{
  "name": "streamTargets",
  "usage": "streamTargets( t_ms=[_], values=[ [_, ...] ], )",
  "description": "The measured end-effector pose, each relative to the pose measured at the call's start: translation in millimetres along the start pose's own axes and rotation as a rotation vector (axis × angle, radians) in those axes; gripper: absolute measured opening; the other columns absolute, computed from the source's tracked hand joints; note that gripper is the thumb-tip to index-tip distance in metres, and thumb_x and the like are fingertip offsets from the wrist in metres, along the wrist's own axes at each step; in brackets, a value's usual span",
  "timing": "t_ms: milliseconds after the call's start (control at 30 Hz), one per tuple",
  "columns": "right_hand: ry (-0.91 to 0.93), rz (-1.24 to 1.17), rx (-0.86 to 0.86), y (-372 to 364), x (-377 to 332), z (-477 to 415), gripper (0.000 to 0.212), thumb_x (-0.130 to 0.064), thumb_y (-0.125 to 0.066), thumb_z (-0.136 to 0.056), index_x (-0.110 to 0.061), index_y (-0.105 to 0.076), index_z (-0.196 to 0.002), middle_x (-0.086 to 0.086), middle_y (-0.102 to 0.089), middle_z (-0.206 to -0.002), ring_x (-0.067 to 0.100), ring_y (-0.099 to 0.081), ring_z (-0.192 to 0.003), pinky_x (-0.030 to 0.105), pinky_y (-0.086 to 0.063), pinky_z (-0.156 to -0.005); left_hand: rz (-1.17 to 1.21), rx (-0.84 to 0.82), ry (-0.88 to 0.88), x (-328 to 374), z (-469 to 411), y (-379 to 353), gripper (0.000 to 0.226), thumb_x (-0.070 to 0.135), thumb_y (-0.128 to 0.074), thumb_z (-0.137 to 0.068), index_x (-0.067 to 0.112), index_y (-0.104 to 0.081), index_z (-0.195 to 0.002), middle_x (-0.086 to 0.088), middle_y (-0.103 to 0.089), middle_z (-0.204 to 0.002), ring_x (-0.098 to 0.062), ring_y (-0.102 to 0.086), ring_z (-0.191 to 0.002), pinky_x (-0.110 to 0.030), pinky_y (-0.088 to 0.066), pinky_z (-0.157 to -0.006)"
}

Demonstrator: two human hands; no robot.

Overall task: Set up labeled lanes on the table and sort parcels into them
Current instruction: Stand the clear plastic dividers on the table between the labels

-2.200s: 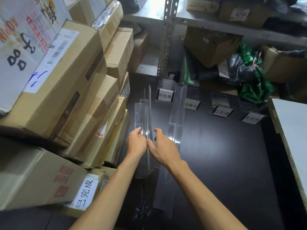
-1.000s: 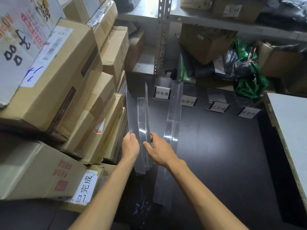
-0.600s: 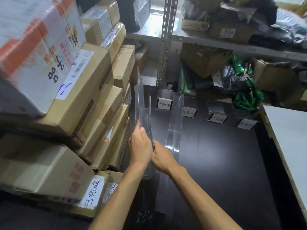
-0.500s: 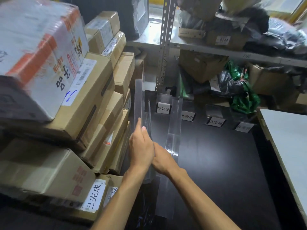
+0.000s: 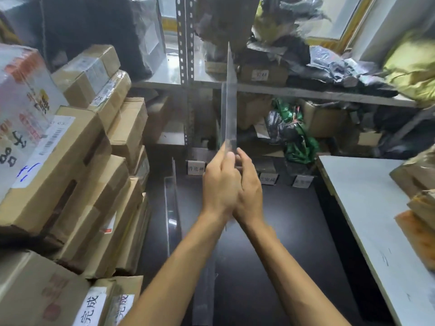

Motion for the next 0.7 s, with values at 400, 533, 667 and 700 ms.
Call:
streamTargets(
  t_ms=[400, 533, 667, 700],
  values=[
    [-0.411, -0.389, -0.305, 25.8, 140.3, -33.7, 0.077, -0.073, -0.032, -0.088, -0.030, -0.046, -0.150, -0.014, -0.052, -0.149, -0.011, -0.044, -0.136, 0.016, -0.034, -0.116, 0.141, -0.032, 0.424, -123.2, -44.6, -113.4, 0.043, 0.031, -0.059, -0.095, 0.022, -0.063, -0.137, 0.001, -0.065, -0.137, -0.009, -0.059, -0.127, -0.035, -0.041, -0.117],
    [-0.430, -0.309, -0.364, 21.2, 174.6, -41.7, 0.101, -0.092, -0.031, -0.080, -0.027, -0.036, -0.158, -0.009, -0.039, -0.162, 0.000, -0.033, -0.148, 0.038, -0.026, -0.126, 0.142, -0.002, 0.481, -160.0, -57.4, -126.9, 0.062, 0.049, -0.059, -0.075, 0.028, -0.067, -0.132, 0.005, -0.068, -0.133, -0.010, -0.060, -0.128, -0.040, -0.041, -0.117],
    [-0.475, -0.299, -0.395, 17.1, 197.4, -49.3, 0.093, -0.079, -0.029, -0.083, -0.029, -0.027, -0.161, -0.014, -0.030, -0.164, -0.005, -0.025, -0.148, 0.022, -0.019, -0.122, 0.156, 0.022, 0.520, -187.6, -73.8, -135.5, 0.044, 0.029, -0.054, -0.097, 0.020, -0.062, -0.139, 0.001, -0.064, -0.139, -0.012, -0.058, -0.130, -0.039, -0.041, -0.117],
    [-0.479, -0.293, -0.410, 15.7, 202.6, -50.2, 0.091, -0.077, -0.029, -0.084, -0.029, -0.026, -0.161, -0.014, -0.029, -0.164, -0.005, -0.024, -0.148, 0.018, -0.019, -0.119, 0.152, 0.034, 0.531, -195.0, -76.6, -135.7, 0.041, 0.025, -0.051, -0.101, 0.020, -0.061, -0.140, 0.002, -0.063, -0.139, -0.012, -0.057, -0.130, -0.039, -0.041, -0.117]
  ],
)
Point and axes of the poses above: each hand's wrist, its own z-axis away from the middle knuckle, its own y-axis out of the back of the hand, x = y × z, the point moved 4 cm from there along -z, towards the middle knuckle
